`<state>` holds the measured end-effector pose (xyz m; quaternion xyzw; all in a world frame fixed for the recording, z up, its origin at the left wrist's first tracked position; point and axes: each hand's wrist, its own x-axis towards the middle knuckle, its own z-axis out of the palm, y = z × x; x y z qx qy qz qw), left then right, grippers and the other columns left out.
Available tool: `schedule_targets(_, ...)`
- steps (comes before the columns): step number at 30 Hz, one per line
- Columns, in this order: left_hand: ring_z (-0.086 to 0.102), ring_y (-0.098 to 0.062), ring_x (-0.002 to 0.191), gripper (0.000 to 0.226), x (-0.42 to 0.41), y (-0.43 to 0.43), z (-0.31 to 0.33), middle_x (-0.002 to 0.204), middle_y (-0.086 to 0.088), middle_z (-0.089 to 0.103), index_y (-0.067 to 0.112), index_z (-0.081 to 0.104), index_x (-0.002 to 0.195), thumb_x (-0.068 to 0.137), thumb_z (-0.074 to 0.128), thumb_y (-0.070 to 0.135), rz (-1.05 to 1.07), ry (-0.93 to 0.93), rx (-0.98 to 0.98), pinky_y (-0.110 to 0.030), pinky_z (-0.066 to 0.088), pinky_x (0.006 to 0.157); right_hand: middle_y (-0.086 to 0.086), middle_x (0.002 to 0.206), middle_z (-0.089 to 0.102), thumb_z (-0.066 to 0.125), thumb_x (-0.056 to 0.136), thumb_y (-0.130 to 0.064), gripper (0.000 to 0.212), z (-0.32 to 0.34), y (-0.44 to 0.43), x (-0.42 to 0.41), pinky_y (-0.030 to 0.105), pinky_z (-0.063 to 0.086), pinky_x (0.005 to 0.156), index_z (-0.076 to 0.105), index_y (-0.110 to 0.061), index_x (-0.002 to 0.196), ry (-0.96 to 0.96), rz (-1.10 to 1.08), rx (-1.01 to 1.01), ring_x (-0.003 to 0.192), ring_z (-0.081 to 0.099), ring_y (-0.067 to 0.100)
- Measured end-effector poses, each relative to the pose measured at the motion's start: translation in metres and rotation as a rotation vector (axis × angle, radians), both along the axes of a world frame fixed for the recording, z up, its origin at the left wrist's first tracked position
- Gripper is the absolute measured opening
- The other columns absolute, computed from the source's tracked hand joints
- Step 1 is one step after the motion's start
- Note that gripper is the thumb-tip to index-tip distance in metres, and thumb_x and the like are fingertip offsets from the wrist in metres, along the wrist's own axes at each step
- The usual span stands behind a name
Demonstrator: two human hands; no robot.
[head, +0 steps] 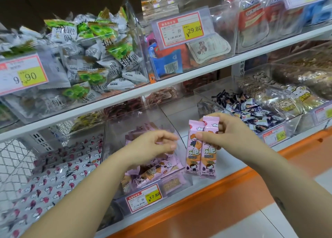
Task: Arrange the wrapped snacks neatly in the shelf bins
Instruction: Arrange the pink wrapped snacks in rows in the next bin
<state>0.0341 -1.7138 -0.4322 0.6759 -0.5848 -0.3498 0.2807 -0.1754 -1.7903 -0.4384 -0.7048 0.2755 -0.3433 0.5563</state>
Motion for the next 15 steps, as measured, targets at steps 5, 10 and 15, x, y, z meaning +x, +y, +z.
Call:
schedule_targets(5,0.064,-0.009,0.098,0.025,0.021,-0.013,-0.026,0.107,0.006,0.067,0.028,0.063,0.111,0.087,0.065,0.023,-0.137,-0.203,0.25,-0.026,0.049,0.092,-0.015,0.052,0.062,0.071,0.08,-0.011,0.029,-0.004,-0.007,-0.005,0.009,0.04,0.046,0.059,-0.008,0.107,0.089,0.013,0.012,0.047,0.056,-0.004)
schedule_targets(10,0.048,0.002,0.066,0.038,0.019,-0.03,-0.034,0.077,0.018,0.049,0.023,0.062,0.12,0.083,0.069,0.028,-0.307,-0.624,0.191,-0.012,0.034,0.059,-0.018,0.047,0.058,0.07,0.08,-0.013,0.025,-0.007,-0.007,-0.001,0.006,0.038,0.045,0.06,-0.01,0.102,0.139,0.03,-0.028,0.044,0.054,-0.006)
schedule_targets(15,0.053,-0.018,0.09,0.042,0.027,-0.04,-0.046,0.095,0.003,0.052,0.024,0.058,0.124,0.083,0.067,0.028,-0.403,-0.872,0.165,-0.03,0.045,0.077,-0.015,0.049,0.058,0.072,0.077,-0.022,0.025,-0.009,-0.008,0.003,0.007,0.037,0.043,0.061,-0.016,0.099,0.195,0.018,-0.078,0.045,0.053,-0.003)
